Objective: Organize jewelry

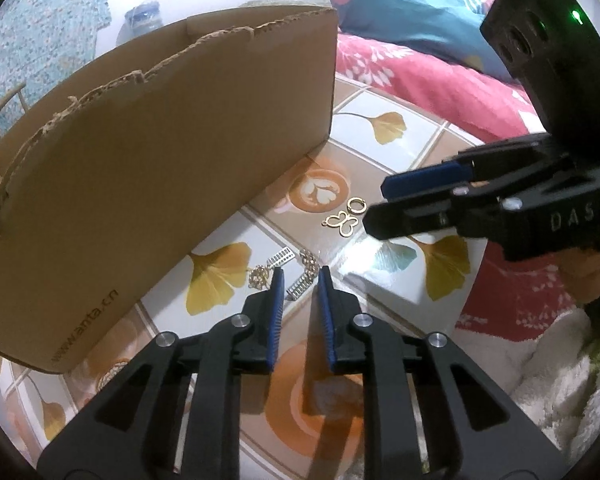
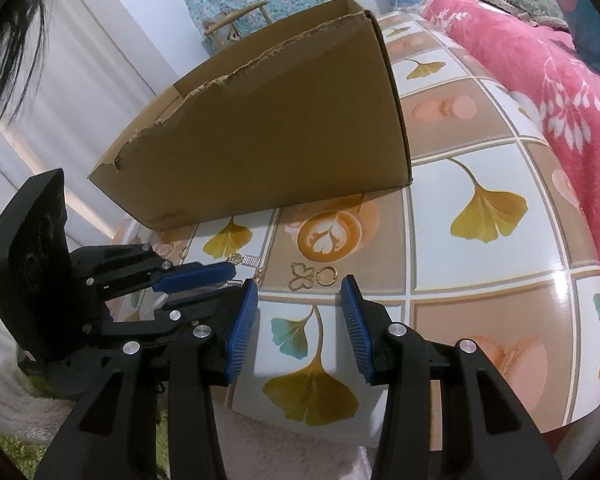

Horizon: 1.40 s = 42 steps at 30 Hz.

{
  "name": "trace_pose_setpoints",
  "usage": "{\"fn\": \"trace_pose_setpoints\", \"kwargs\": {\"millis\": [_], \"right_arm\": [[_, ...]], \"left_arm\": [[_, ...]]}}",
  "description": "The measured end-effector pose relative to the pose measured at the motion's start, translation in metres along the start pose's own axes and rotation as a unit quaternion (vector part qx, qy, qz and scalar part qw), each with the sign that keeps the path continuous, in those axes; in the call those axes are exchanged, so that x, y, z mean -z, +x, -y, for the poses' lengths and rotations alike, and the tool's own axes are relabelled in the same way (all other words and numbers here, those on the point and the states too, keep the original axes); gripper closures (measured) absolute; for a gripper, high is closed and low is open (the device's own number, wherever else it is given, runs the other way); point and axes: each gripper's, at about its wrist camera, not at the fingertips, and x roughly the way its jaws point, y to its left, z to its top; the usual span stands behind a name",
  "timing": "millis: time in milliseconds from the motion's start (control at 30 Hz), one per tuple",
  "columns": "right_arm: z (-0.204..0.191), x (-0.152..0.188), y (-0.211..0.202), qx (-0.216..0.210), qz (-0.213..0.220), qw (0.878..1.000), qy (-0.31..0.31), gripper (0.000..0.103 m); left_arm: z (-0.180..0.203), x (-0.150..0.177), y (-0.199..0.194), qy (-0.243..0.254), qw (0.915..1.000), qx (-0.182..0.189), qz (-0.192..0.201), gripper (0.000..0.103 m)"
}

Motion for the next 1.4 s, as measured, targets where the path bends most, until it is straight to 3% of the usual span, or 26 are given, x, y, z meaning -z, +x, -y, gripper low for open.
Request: {"fn": "trace_pose_setpoints", "kwargs": {"millis": [267,400,700,867,1100,1233,1400], "right_arm": [[-0.002,0.001,-0.004,0.002,0.002,1.000,-0.004,0.060],[-0.008,0.000,-0.008,0.006,0.006,1.000,-0.012,0.060],[-0.032,-0.013,-0.002,0.011,0.002,0.996,-0.089,0.064],[-0.051,-0.024,0.020,0.005,-0.036,0.981,-0.188,0.074],[-0.062,-0.028,0.052,-0.010,-0.106,0.943,-0.314,0.078],[-0.066,-0.030,0.058,-0.015,-0.127,0.926,-0.354,0.079],[-0.074,-0.033,0.062,-0.033,-0.156,0.913,-0.376,0.091]], "left_arm": [[0.010,0.002,-0.003,0.024,0.9997,-0.004,-0.005,0.102],[0.013,0.004,-0.005,0.029,0.9995,-0.012,-0.003,0.102],[0.012,0.020,-0.020,-0.021,0.9997,-0.011,-0.008,0.102],[0.008,0.029,-0.025,-0.050,0.9986,-0.011,-0.008,0.102],[0.005,0.034,-0.028,-0.059,0.9982,-0.009,-0.004,0.102],[0.004,0.035,-0.028,-0.061,0.9981,-0.005,-0.002,0.102],[0.001,0.037,-0.029,-0.062,0.9981,0.003,0.002,0.102]]}}
